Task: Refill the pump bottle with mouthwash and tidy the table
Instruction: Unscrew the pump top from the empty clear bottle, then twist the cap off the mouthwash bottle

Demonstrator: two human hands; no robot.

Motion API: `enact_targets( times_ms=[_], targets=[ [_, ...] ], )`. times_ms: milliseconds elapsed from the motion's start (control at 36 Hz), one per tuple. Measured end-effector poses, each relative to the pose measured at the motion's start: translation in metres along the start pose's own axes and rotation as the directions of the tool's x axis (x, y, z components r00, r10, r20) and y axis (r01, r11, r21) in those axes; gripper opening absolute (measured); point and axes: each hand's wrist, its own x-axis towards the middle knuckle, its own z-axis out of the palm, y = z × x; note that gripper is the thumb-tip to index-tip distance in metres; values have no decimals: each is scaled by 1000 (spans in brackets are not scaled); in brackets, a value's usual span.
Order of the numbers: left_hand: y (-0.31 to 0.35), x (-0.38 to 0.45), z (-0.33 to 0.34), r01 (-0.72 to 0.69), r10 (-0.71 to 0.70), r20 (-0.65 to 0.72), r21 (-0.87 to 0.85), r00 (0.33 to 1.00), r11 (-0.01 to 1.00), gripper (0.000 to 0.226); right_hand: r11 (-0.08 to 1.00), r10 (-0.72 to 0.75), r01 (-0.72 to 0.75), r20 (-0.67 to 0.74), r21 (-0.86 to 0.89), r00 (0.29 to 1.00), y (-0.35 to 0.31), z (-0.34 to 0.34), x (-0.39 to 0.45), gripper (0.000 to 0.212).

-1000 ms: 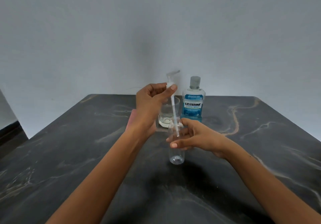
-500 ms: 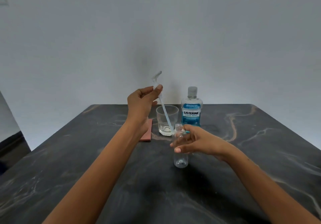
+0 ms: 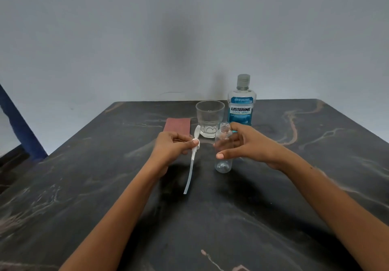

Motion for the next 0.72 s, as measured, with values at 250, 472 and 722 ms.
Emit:
enact_targets(
  times_ms=[250, 472, 722],
  targets=[
    [-17, 2, -14, 40, -43, 20, 140, 999, 989, 12, 991, -128, 119, -138, -67, 982, 3, 22, 5, 62],
    [-22, 3, -17, -8, 21, -34, 349, 999, 937, 26, 970, -227, 200, -219, -139, 949, 4, 41, 7, 60],
    [-21, 2, -15, -68, 91, -31, 447, 995, 892, 28, 967, -243, 214, -249, -138, 937, 7, 47, 11, 52]
  ],
)
